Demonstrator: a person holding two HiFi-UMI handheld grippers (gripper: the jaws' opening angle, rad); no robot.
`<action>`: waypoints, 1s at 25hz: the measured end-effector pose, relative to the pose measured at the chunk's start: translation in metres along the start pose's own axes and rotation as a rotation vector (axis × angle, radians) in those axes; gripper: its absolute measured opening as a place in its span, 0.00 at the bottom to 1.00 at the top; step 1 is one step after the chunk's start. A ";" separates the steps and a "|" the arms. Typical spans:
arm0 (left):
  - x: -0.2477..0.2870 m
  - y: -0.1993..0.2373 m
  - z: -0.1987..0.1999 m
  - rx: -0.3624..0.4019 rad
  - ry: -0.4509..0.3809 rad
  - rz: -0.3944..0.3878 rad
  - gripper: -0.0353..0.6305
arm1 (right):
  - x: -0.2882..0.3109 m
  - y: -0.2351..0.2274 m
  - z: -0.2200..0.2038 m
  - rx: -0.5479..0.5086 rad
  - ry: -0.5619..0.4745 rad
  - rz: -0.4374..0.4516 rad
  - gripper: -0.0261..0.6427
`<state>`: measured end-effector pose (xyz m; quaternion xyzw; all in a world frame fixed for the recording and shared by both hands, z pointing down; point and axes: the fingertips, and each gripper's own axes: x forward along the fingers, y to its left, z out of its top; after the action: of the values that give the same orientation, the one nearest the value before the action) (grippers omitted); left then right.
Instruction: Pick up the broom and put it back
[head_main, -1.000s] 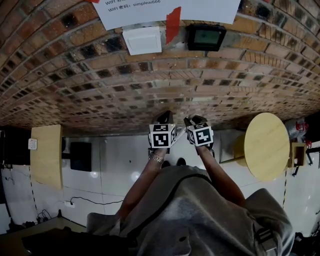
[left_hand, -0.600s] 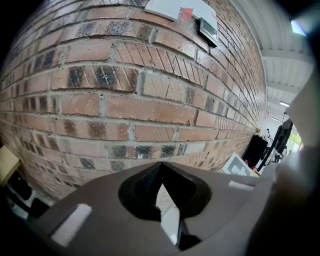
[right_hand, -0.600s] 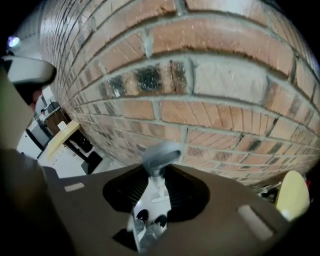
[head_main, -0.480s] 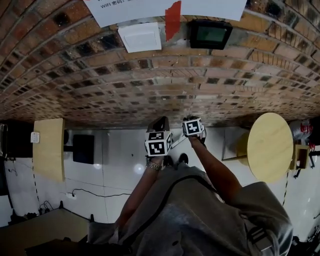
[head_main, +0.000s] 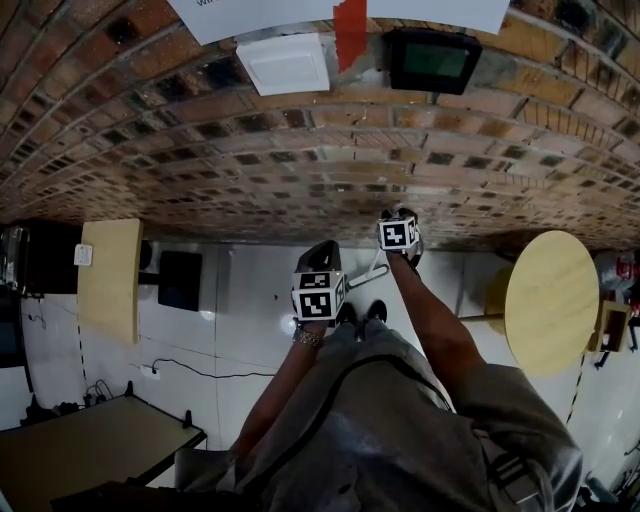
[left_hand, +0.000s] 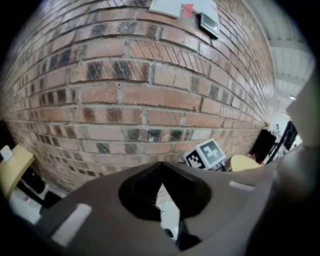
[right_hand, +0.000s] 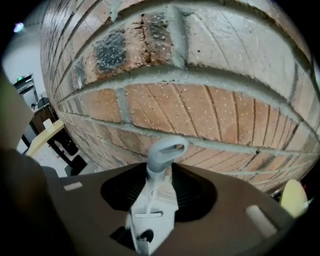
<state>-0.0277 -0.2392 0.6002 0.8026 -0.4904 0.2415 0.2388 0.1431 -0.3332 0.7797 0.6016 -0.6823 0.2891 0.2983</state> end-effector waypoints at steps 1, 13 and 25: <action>0.000 -0.002 -0.001 0.000 0.002 0.002 0.06 | -0.001 0.000 0.003 -0.018 -0.001 -0.002 0.29; -0.022 -0.034 -0.038 0.027 0.022 -0.033 0.06 | -0.034 0.005 -0.024 0.040 -0.034 0.044 0.34; -0.091 -0.012 -0.086 -0.002 -0.009 -0.054 0.06 | -0.089 0.040 -0.069 0.099 -0.051 0.023 0.27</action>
<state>-0.0666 -0.1200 0.6079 0.8163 -0.4700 0.2311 0.2437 0.1159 -0.2194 0.7561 0.6151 -0.6813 0.3104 0.2474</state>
